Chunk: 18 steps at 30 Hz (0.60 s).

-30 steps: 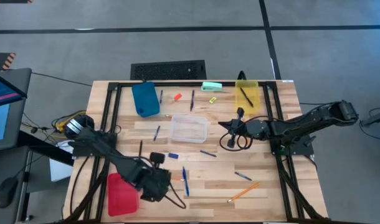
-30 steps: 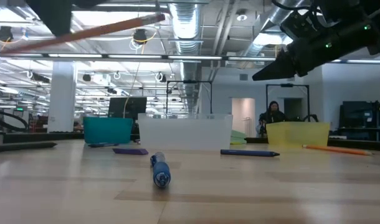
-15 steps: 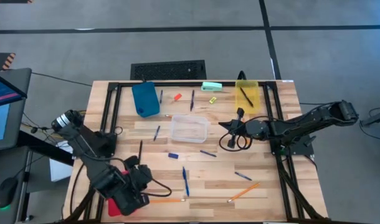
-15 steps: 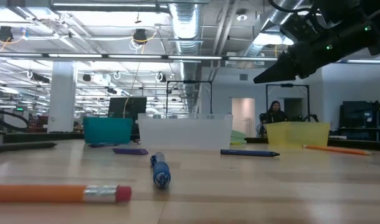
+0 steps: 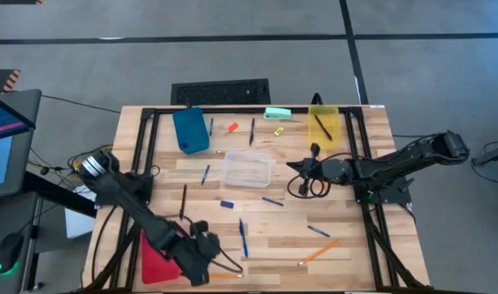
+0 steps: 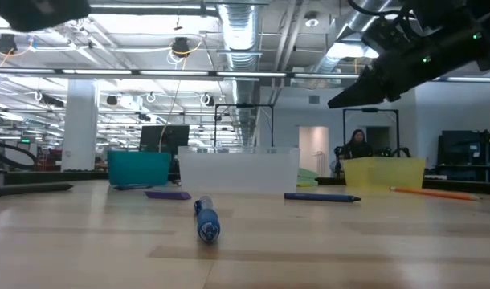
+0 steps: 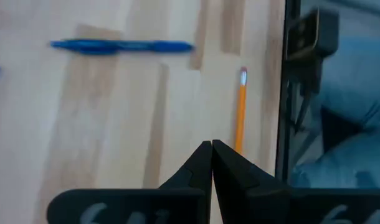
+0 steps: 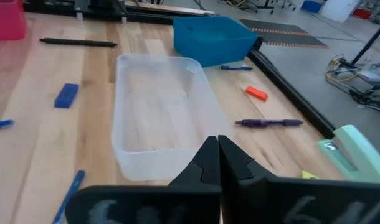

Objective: Sort crayons/erasers/pens/pencils in bins
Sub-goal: Put the bottom left yellow pencil into the red bin

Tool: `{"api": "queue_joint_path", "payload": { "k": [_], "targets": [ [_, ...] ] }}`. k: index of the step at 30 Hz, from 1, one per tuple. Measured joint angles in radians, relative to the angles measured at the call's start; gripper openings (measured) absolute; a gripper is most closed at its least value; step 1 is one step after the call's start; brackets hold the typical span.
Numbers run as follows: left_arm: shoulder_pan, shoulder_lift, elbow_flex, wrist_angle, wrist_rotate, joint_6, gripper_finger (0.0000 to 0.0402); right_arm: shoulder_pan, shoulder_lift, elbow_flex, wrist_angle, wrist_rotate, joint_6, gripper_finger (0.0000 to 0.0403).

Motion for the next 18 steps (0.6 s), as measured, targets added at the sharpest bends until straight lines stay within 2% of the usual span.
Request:
{"api": "queue_joint_path", "payload": {
  "k": [3,7,12,18],
  "targets": [
    [-0.019,0.106,0.07,-0.007,0.071,0.037,0.0016,0.041,0.0,-0.005,0.004,0.02,0.032,0.0002],
    [-0.041,0.227,0.194,-0.068,0.097,0.074,0.0036,0.124,0.0,-0.029,0.001,0.119,0.092,0.0002],
    [-0.061,0.345,0.355,-0.197,0.087,0.075,0.0068,0.233,0.0,-0.034,0.003,0.227,0.148,0.0002],
    [-0.08,0.459,0.477,-0.286,0.052,0.094,0.0091,0.333,0.0,-0.034,0.022,0.343,0.154,0.0001]
  ]
}}
